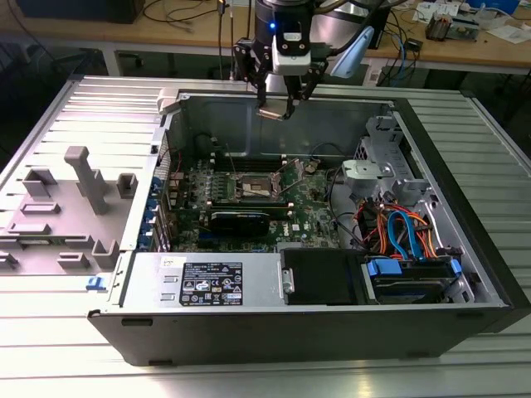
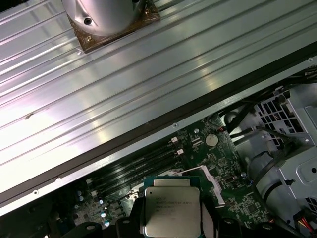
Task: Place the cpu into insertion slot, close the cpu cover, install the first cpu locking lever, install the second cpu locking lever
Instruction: 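Place the cpu into insertion slot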
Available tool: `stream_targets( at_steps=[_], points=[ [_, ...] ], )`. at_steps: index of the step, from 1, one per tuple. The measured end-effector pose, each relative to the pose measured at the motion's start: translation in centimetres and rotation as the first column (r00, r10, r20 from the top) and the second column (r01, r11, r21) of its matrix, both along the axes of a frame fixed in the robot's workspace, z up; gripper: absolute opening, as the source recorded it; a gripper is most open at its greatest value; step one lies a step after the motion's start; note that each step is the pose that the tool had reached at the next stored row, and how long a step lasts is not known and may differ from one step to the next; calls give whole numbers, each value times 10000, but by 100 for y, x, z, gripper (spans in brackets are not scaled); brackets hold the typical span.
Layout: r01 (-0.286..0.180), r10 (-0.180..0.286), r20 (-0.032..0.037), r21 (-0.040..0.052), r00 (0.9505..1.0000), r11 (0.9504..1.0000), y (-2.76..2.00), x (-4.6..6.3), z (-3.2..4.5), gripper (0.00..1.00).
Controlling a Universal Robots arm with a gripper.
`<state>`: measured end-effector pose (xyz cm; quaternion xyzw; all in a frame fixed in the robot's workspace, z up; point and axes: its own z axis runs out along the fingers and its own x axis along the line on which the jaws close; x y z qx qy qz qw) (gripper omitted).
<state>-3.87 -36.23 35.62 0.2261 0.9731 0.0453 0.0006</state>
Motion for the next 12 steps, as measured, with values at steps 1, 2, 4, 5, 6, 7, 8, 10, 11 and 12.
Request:
stream_targets(
  at_steps=[1,2,4,5,6,7,8,10,11,12],
  points=[
    [74,-74,0,0,10000,10000,0,0,-1,54],
    [135,-135,0,0,9999,9999,0,0,-1,54],
    [188,-188,0,1,9998,9998,0,0,-2,54],
    [189,-189,0,0,9998,9998,0,0,-2,54],
    [189,-189,0,1,9998,9998,0,0,-3,54],
    [189,-189,0,1,9998,9998,0,0,-3,54],
    [190,-190,0,1,9998,9998,0,0,-3,54],
    [190,-190,1,0,9998,9998,0,0,-3,54],
    [190,-190,0,1,9998,9998,0,0,-3,54],
    [190,-190,0,0,9998,9998,0,0,-2,54]
  ],
)
